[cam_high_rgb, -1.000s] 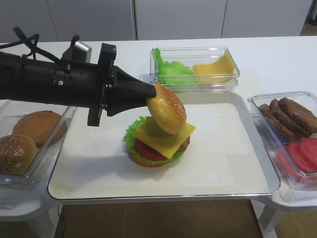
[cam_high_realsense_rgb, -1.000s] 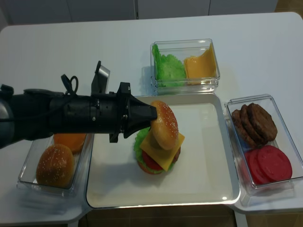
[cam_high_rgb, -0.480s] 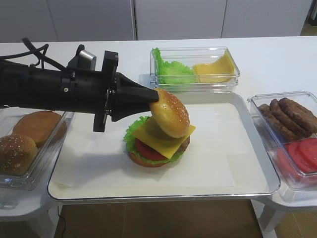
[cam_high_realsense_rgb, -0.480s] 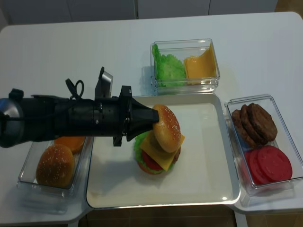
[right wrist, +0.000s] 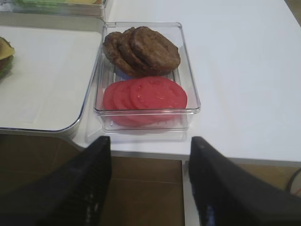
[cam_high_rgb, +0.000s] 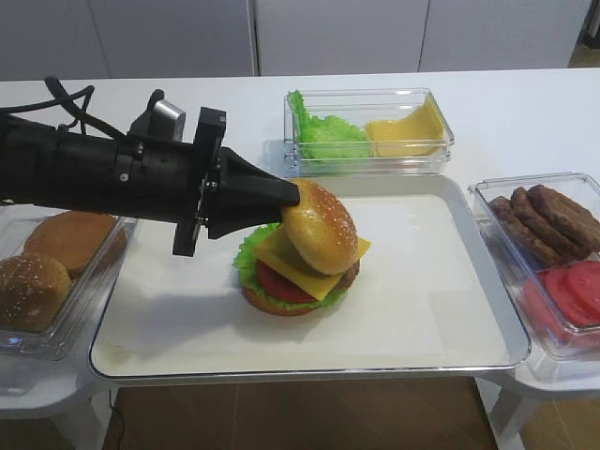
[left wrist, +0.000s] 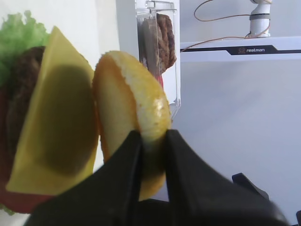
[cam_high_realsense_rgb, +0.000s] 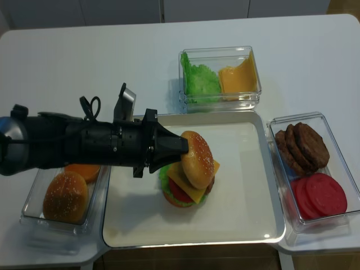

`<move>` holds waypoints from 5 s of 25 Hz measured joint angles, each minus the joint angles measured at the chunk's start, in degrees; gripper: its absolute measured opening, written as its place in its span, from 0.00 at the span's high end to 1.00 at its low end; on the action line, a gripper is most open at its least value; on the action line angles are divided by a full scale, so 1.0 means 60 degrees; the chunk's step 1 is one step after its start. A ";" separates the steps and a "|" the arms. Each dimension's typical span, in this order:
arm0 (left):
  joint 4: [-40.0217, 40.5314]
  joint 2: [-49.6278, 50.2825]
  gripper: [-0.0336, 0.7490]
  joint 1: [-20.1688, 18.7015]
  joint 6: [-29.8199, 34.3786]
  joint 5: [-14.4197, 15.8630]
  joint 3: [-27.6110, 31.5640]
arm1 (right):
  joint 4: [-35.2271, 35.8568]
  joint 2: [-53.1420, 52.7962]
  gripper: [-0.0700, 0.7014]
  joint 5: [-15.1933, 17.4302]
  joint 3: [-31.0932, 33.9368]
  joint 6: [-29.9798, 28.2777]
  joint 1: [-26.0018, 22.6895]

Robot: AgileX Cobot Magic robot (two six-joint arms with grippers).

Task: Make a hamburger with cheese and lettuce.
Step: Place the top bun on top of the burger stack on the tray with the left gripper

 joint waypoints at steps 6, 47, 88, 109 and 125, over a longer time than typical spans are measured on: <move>0.0000 0.0000 0.83 0.0000 0.0000 0.0000 0.0000 | 0.0000 0.0000 0.39 0.0000 0.0000 0.0000 0.0000; 0.0520 0.0000 0.58 0.0246 0.0024 -0.0141 0.0000 | 0.0000 0.0000 0.39 0.0000 0.0000 0.0012 0.0000; 0.1023 0.0000 0.46 0.0160 -0.0496 -0.1003 0.0000 | 0.0000 0.0000 0.39 0.0000 0.0000 0.0012 0.0000; 0.1663 -0.0294 0.34 0.0202 -0.0544 -0.1400 0.0000 | 0.0000 0.0000 0.39 0.0000 0.0000 0.0020 0.0000; 0.1824 -0.0294 0.34 0.0202 -0.0673 -0.1403 0.0000 | 0.0000 0.0000 0.39 0.0000 0.0000 0.0020 0.0000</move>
